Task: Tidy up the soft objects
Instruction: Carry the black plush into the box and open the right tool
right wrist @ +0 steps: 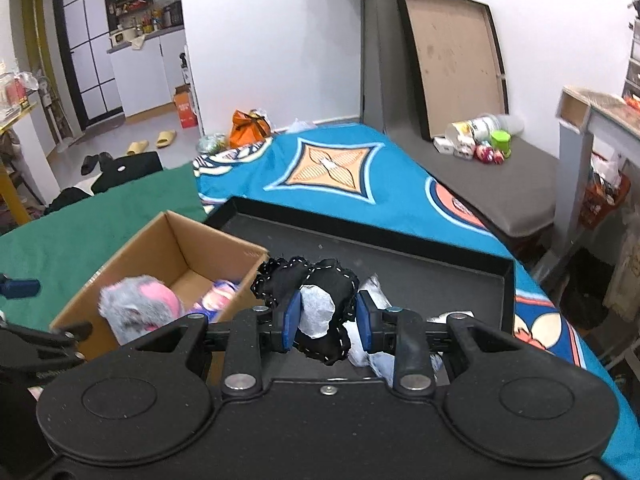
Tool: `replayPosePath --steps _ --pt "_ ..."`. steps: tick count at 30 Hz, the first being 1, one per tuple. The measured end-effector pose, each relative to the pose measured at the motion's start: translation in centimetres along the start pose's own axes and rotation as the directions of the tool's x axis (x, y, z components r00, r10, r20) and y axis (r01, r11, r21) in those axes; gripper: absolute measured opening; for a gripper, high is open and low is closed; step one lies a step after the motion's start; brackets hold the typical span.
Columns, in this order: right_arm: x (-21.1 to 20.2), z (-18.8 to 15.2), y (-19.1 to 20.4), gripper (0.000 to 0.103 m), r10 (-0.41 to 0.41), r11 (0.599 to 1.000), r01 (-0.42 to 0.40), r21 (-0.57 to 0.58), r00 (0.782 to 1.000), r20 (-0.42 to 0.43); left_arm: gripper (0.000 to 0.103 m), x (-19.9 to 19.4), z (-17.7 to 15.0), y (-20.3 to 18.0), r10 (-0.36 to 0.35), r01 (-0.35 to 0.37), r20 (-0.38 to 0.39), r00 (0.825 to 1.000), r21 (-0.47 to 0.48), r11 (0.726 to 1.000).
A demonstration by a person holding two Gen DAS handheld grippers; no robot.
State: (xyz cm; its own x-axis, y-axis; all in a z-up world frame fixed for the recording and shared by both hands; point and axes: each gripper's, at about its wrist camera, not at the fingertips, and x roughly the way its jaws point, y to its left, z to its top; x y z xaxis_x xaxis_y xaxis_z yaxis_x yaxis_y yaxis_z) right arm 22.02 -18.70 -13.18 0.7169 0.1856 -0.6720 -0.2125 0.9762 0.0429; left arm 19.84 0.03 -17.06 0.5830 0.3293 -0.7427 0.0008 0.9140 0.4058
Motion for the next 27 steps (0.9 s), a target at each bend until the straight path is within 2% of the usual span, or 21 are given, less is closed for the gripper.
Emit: replayPosePath --steps 8,15,20,21,23,27 --pt "0.2 1.3 2.2 0.03 0.028 0.999 -0.028 -0.016 0.999 0.028 0.052 1.0 -0.1 0.7 -0.055 0.054 -0.025 0.998 -0.03 0.998" --pt "1.1 1.8 4.7 0.03 0.063 0.997 -0.061 -0.056 0.997 0.041 0.026 1.9 -0.2 1.4 -0.109 0.105 -0.05 0.993 -0.078 0.991" --pt "2.4 2.0 6.5 0.03 0.073 0.993 -0.07 -0.097 0.997 0.027 0.021 1.9 -0.4 2.3 -0.138 0.133 -0.04 0.99 -0.117 0.984" --pt "2.6 2.1 6.8 0.031 0.072 0.992 -0.069 -0.104 0.997 0.026 0.016 2.0 -0.5 2.6 -0.141 0.136 -0.034 0.989 -0.13 0.982" --pt "3.0 2.1 7.4 0.031 0.071 0.991 -0.068 -0.115 0.997 0.024 0.013 2.1 -0.6 2.9 -0.139 0.133 -0.03 0.99 -0.148 0.98" --pt "3.6 2.3 8.6 0.032 0.072 0.99 -0.068 -0.127 0.997 0.027 0.013 2.8 -0.8 3.6 -0.163 0.157 -0.022 0.986 -0.171 0.973"
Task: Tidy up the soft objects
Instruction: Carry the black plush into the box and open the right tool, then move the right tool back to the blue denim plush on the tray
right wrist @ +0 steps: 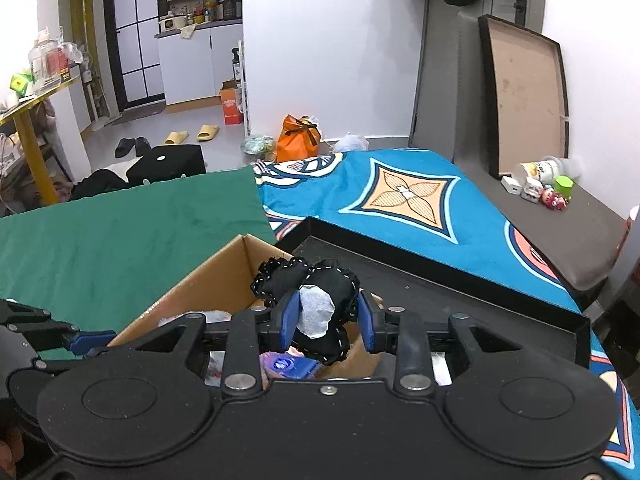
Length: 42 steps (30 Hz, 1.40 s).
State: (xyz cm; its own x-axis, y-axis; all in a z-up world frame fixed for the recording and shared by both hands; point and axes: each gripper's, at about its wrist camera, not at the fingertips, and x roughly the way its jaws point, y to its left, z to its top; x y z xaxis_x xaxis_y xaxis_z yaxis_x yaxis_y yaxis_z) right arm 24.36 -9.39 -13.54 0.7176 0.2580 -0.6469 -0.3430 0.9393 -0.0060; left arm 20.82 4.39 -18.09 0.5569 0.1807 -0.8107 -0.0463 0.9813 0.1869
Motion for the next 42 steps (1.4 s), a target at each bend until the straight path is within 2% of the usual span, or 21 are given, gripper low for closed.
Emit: replayPosePath --steps 8,11,12,13,24,32,37,39,42 --pt "1.1 1.2 1.5 0.034 0.024 1.0 -0.024 -0.009 1.0 0.017 0.013 0.6 -0.3 1.0 -0.063 0.063 0.011 0.998 -0.026 0.998" --pt "1.1 1.8 2.0 0.048 0.061 0.998 -0.061 0.006 0.998 0.029 0.013 0.7 -0.4 1.5 -0.083 0.083 0.01 0.997 -0.035 0.996" --pt "1.1 1.8 2.1 0.06 0.069 0.997 -0.069 0.018 0.997 0.024 0.013 0.8 -0.3 1.6 -0.09 0.091 0.008 0.996 -0.039 0.995" --pt "1.1 1.8 2.1 0.062 0.076 0.997 -0.077 0.026 0.997 0.026 0.013 0.8 -0.3 1.6 -0.098 0.098 0.006 0.995 -0.041 0.994" --pt "1.0 0.6 1.0 0.062 0.022 0.999 -0.02 0.039 0.999 -0.04 0.013 0.7 -0.4 1.6 -0.107 0.107 0.011 0.994 -0.039 0.993" --pt "0.5 -0.9 -0.1 0.062 0.021 0.999 -0.018 0.042 0.998 -0.065 0.013 0.3 -0.4 0.3 -0.051 0.051 0.019 0.999 0.01 0.999" --pt "0.4 -1.9 -0.8 0.062 0.004 0.999 0.0 0.044 0.995 -0.095 0.018 -0.3 -0.5 -0.8 -0.007 0.004 0.032 0.999 0.065 0.998" --pt "0.4 -2.4 -1.2 0.065 -0.007 0.999 0.012 0.047 0.995 -0.104 0.027 -0.3 -0.5 -1.2 0.016 -0.018 0.027 1.0 0.081 0.997" --pt "0.1 -3.1 -2.1 0.077 -0.019 0.998 0.026 0.065 0.994 -0.105 0.04 -0.4 -0.3 -1.6 0.043 -0.046 0.032 0.999 0.095 0.994"
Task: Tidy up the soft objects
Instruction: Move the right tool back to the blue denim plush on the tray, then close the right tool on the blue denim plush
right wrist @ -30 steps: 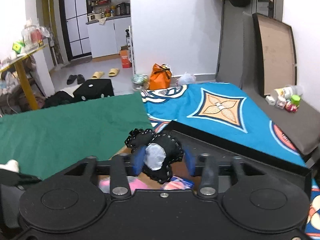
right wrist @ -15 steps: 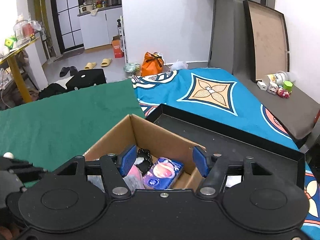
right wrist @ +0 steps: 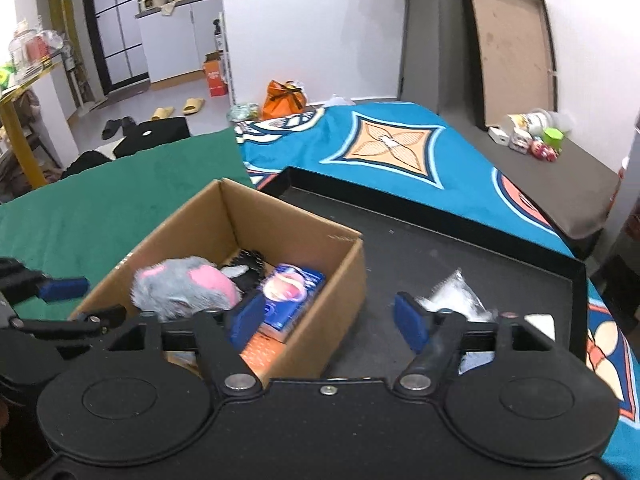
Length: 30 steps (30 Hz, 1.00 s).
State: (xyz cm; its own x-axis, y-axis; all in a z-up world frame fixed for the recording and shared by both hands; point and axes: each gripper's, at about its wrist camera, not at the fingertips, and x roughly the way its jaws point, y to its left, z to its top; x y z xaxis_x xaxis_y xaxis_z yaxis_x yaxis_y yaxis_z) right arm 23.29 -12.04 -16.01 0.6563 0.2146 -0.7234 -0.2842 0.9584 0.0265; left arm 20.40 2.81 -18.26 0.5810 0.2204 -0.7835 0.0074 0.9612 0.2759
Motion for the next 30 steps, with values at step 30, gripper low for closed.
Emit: replayPosePath --steps 30 --pt "5.0 -5.3 -11.0 0.056 -0.055 0.992 0.063 0.108 0.996 -0.077 0.056 0.0 1.6 -4.6 0.265 -0.262 0.005 0.964 0.155 0.952"
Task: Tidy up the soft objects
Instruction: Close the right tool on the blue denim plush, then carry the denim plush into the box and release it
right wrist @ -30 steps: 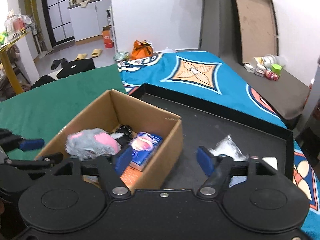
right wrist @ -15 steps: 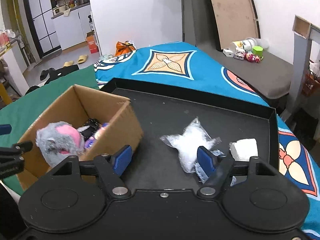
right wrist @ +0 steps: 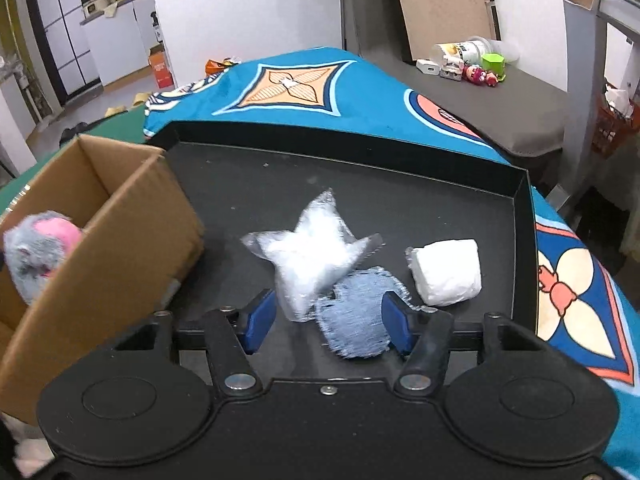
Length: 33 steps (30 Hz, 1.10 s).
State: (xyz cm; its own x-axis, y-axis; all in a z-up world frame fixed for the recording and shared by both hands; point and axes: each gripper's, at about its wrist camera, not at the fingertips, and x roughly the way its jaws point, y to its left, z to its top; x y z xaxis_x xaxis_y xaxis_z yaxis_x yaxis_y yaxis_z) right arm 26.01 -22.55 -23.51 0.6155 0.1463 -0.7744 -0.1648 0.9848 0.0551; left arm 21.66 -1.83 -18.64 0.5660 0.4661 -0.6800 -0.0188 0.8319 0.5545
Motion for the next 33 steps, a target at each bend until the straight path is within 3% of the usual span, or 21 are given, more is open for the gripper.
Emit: replayPosePath --steps 11,13,19,33 --pt "2.1 -0.6 -0.8 0.049 -0.037 0.999 0.036 -0.028 0.998 -0.041 0.056 0.8 0.5 -0.7 0.024 -0.024 -0.029 0.999 0.022 0.999" --pt "2.0 -0.6 -0.9 0.038 -0.052 0.998 0.051 -0.036 0.998 -0.04 0.056 0.8 0.5 -0.7 0.023 -0.023 -0.027 0.999 0.02 1.0" --pt "1.4 -0.8 -0.6 0.029 -0.089 0.994 0.086 -0.072 0.995 -0.038 0.056 0.8 0.6 -0.8 0.019 -0.019 -0.024 1.0 0.017 1.0" --pt "-2.4 0.6 -0.1 0.028 -0.068 0.997 0.069 -0.037 0.997 0.034 0.056 0.0 -0.1 -0.2 -0.006 0.006 -0.004 1.0 0.007 1.0"
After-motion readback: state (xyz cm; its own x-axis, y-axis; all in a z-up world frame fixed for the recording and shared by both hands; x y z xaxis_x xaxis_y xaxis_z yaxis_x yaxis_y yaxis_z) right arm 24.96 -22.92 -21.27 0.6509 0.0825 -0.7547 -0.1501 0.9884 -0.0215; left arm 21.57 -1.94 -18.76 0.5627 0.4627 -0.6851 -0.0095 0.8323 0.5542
